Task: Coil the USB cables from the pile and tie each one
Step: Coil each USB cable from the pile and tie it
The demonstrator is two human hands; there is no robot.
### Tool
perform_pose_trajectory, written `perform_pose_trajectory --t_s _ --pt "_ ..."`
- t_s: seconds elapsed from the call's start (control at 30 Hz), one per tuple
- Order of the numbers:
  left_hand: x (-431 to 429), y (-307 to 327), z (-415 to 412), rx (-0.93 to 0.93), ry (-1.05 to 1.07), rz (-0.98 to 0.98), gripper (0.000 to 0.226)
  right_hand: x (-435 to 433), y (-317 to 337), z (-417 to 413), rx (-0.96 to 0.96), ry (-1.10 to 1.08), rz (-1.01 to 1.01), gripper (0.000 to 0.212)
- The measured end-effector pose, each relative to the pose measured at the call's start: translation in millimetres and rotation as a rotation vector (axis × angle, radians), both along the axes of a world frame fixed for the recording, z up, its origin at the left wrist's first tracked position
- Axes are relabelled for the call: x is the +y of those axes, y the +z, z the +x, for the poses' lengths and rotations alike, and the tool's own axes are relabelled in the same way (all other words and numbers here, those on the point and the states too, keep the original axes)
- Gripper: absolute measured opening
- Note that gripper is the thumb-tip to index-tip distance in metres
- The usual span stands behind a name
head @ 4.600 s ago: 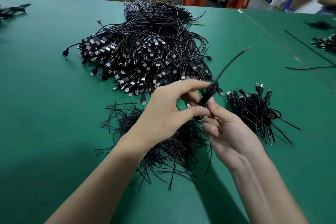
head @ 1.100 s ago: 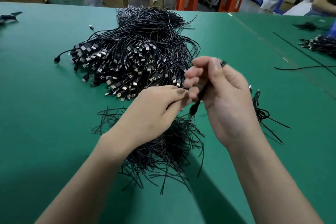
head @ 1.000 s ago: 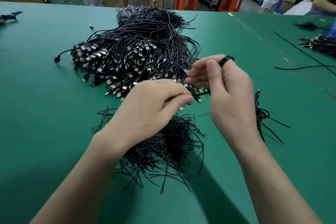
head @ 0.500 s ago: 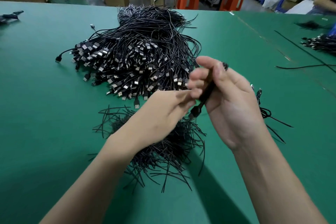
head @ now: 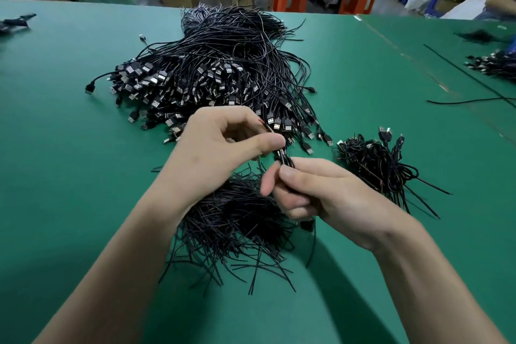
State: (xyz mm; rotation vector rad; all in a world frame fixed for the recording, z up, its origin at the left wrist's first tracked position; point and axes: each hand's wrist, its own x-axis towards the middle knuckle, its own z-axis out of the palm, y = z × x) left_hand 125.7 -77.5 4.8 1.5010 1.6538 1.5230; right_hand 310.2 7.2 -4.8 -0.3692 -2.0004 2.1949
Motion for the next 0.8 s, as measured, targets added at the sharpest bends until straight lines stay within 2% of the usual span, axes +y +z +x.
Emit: perform_pose_trajectory --t_s 0.07,0.13,0.2,0.27,0.4,0.53,0.63,0.7,0.8 --pt "2.6 -4.6 -0.4 -0.045 -0.118 -0.023 0.015 1.7 0.7 0.4 0.031 0.014 -0.005 0.031" --pt "2.4 -8.4 -2.2 -0.039 -0.258 -0.076 0.024 2.8 2.9 1.1 0.061 0.013 -0.012 0.032" --pt "2.1 -8.9 -3.4 -0.008 -0.304 -0.098 0.022 2.7 4.5 1.5 0.072 0.02 0.025 0.032" --pt "3.2 -10.1 -4.8 -0.018 -0.277 -0.104 0.017 1.3 4.1 0.6 0.039 0.009 0.074 0.032" --pt "7.2 -15.0 -7.2 -0.028 -0.156 -0.108 0.026 -3.2 5.2 -4.7 -0.013 -0.098 0.034 0.026" --pt "8.2 -17.4 -4.5 -0.062 -0.133 -0.129 0.019 -8.6 1.0 -8.9 0.001 -0.243 -0.035 0.014" --pt "8.3 -17.0 -2.3 -0.117 -0.125 -0.126 0.019 -11.6 -2.4 -11.6 0.033 -0.385 -0.003 0.014" --pt "8.3 -16.9 -2.0 -0.149 -0.097 -0.127 0.021 -13.0 -4.9 -12.5 0.017 -0.543 0.13 0.014" --pt "8.7 -17.7 -0.8 -0.084 0.011 -0.106 0.015 -19.6 -11.8 -12.4 -0.059 -0.903 0.571 0.008"
